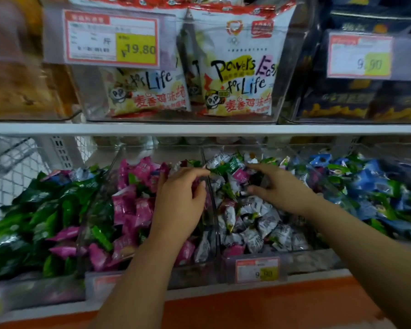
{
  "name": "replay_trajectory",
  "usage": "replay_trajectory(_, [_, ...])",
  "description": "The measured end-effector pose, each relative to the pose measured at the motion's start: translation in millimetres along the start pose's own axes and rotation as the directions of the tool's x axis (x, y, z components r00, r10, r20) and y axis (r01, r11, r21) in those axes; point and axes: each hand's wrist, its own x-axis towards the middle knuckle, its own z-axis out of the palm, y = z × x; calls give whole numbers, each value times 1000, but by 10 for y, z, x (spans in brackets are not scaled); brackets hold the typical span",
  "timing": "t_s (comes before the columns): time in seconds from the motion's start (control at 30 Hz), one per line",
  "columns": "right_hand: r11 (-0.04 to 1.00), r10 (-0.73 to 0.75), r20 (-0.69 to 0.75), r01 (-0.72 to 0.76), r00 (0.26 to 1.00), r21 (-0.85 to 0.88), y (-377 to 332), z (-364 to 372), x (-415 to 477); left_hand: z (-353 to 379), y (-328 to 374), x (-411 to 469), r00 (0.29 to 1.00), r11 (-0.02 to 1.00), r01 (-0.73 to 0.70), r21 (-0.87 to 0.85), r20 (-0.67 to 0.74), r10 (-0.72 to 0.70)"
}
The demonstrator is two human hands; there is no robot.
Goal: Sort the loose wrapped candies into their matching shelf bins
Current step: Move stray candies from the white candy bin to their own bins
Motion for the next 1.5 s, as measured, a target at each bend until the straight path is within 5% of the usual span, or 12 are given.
replay_trajectory(0.3, [998,50,194,-40,980,-57,67,89,416,132,-73,55,994,999,-6,49,108,0])
replay_trajectory(0.57, [987,38,-182,-65,983,-145,89,183,454,131,-27,39,996,999,17,38,86,-20])
replay_trajectory(0.7, [987,6,-348,51,937,153,-55,45,190,81,78,32,998,989,53,138,6,-55])
replay_trajectory(0.83, [888,-43,-305,177,951,425,-345,1,-191,82,238,13,996,994,3,114,88,-14])
replay_trajectory(1.03, [856,-81,-250,196,965,478,-412,30,-289,130,325,-22,999,997,15,73,39,-18])
replay_trajectory(1.17, [975,79,-282,-14,956,224,10,-122,-120,109,243,12,998,998,55,-25,-14,-56])
replay_trajectory(1.27, [972,234,-222,-231,947,37,342,-231,80,131,158,20,994,981,108,-160,-1,-110])
replay_trajectory(1.5, [919,298,-79,-309,951,-246,413,-239,383,147,132,39,992,969,119,-218,-13,-124])
